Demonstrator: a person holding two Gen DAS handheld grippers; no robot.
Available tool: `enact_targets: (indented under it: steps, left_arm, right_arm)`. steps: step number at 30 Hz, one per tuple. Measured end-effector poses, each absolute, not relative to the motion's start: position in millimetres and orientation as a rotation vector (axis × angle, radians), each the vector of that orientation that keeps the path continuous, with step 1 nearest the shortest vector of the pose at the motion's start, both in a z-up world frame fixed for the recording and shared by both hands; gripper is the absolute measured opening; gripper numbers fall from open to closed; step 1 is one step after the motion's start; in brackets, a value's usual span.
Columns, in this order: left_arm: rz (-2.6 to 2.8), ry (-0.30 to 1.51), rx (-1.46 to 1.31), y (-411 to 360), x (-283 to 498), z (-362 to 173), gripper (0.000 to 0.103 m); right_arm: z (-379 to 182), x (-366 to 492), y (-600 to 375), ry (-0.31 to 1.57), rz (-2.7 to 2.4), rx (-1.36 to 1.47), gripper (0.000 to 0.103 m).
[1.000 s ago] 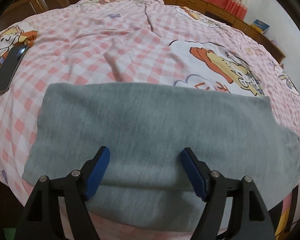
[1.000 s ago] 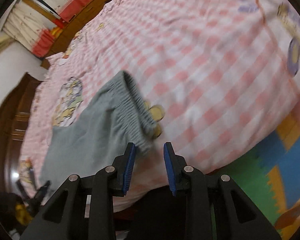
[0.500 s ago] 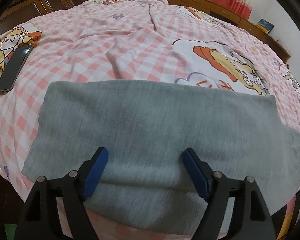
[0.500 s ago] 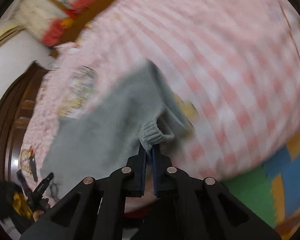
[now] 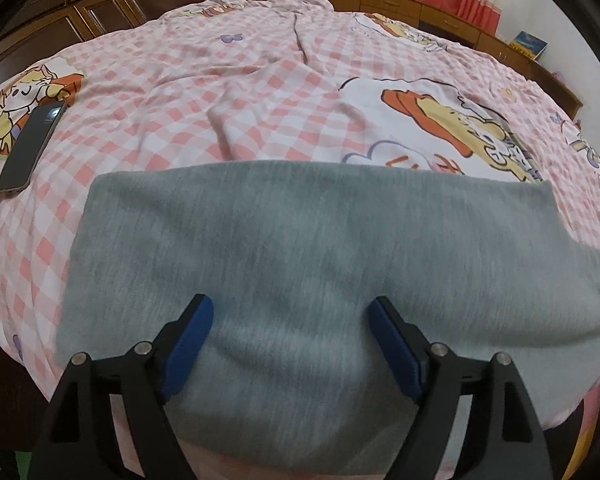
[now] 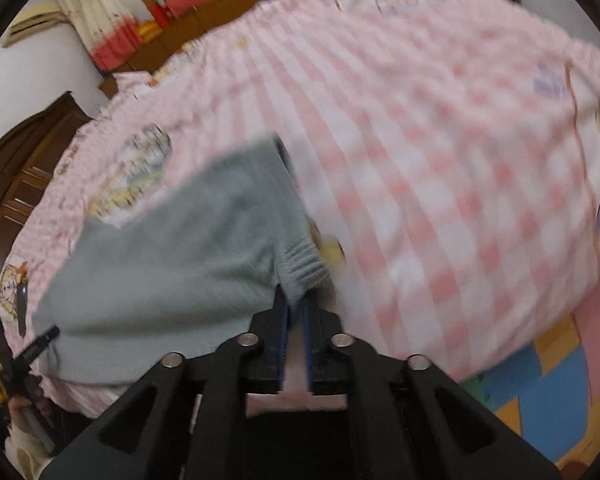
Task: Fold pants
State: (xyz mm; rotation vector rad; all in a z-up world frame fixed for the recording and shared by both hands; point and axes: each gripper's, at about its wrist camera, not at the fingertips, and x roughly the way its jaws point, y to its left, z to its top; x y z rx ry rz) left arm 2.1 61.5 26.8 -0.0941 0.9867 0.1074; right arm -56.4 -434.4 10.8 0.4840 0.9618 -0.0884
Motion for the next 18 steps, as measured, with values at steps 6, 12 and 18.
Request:
enact_targets:
  steps: [6, 12, 18]
  left_arm:
    - [0.115, 0.991, -0.080, 57, 0, 25, 0.085]
    - [0.083, 1.008, -0.060, 45, -3, 27, 0.085]
    - [0.012, 1.029, -0.033, 22, -6, 29, 0.085]
  right_arm:
    - [26, -73, -450, 0.925, -0.091, 0.515, 0.034]
    - [72, -47, -438, 0.830, -0.121, 0.252, 0.044]
    - [44, 33, -422, 0.964, 0.020, 0.168, 0.049]
